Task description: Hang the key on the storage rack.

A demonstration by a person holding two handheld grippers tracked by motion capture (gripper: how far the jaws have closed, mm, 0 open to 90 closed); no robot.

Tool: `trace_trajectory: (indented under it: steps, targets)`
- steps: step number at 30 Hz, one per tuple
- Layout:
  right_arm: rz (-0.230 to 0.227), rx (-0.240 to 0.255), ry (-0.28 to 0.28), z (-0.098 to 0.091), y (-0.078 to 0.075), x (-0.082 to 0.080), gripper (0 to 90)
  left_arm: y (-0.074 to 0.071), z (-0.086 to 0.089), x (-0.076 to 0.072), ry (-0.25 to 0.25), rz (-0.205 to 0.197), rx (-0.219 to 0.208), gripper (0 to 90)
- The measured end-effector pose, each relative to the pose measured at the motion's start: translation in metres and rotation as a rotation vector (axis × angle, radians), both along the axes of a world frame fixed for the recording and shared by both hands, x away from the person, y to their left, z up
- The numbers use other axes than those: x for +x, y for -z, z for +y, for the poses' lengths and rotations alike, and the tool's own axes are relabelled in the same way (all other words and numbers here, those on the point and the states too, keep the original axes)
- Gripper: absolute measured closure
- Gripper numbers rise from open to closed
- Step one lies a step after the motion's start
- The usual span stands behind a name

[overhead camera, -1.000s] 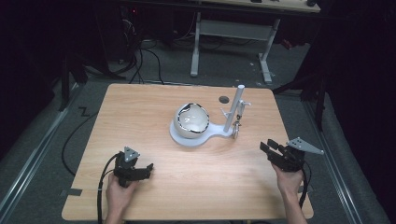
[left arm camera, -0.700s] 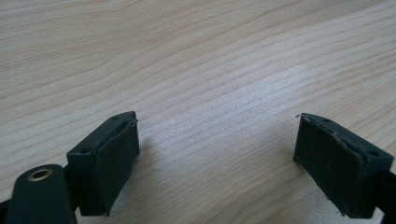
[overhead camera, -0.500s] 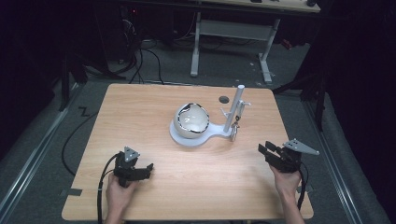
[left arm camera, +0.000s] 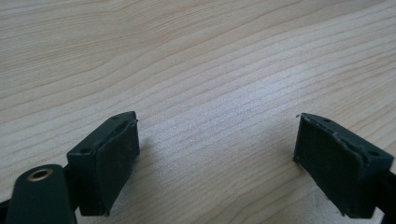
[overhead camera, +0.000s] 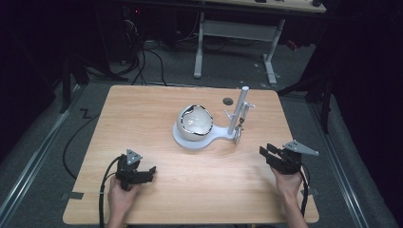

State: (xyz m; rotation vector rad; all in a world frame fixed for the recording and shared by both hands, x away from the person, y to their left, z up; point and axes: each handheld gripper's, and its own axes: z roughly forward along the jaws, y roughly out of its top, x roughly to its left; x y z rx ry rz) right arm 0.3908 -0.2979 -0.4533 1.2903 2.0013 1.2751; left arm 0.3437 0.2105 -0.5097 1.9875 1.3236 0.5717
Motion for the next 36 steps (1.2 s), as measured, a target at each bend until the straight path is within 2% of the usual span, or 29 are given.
trace_trajectory:
  steps: [2, 20, 27, 36]
  targets:
    - [0.003, -0.012, -0.002, 0.002, 0.002, 0.002, 59.5, 0.0, 0.0, 0.0, 0.0, 0.0, 0.0, 14.4]
    - [0.032, -0.025, 0.01, 0.007, 0.014, 0.01, 59.8, 0.0, 0.0, 0.0, 0.0, 0.0, 0.0, 14.4]
    - [0.06, -0.03, 0.02, 0.004, 0.024, 0.007, 59.8, 0.0, 0.0, 0.0, 0.0, 0.0, 0.0, 14.4]
    - [0.065, -0.051, 0.032, 0.004, 0.028, 0.01, 59.8, 0.0, 0.0, 0.0, 0.0, 0.0, 0.0, 14.4]
